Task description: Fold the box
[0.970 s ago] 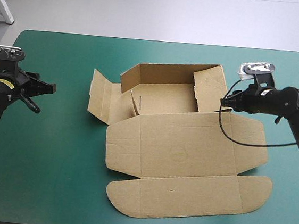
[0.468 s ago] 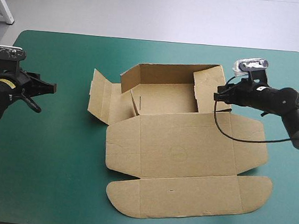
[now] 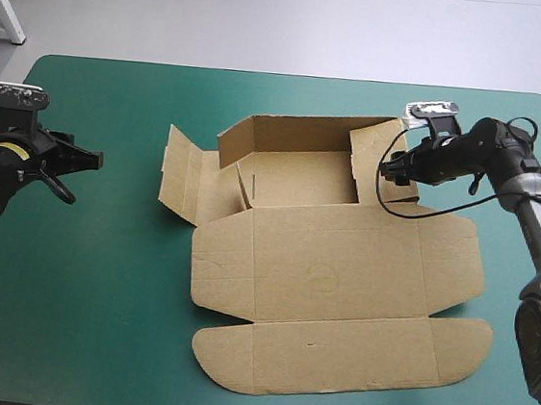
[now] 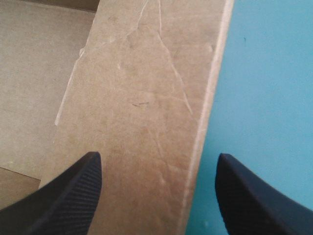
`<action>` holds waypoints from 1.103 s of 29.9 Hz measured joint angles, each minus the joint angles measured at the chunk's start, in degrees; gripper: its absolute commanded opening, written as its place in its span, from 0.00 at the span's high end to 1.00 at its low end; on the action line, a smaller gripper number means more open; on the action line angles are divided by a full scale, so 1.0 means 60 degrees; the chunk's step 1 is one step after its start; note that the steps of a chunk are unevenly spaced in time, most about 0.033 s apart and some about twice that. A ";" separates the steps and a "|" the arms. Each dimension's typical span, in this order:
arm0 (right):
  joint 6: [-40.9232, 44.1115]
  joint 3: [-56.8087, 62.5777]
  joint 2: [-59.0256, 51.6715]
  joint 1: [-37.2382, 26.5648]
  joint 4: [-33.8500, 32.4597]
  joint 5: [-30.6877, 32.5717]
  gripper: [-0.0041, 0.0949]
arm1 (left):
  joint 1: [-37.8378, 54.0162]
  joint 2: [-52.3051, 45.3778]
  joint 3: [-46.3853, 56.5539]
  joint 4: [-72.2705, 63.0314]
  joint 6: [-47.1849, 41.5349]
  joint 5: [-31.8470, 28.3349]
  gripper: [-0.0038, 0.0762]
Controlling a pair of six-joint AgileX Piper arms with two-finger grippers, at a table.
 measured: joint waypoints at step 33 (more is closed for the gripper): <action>0.1477 -0.0626 0.0869 0.0378 -0.0959 -0.0408 0.96 | 0.0000 0.0006 0.0000 -0.0550 0.0616 0.0301 0.67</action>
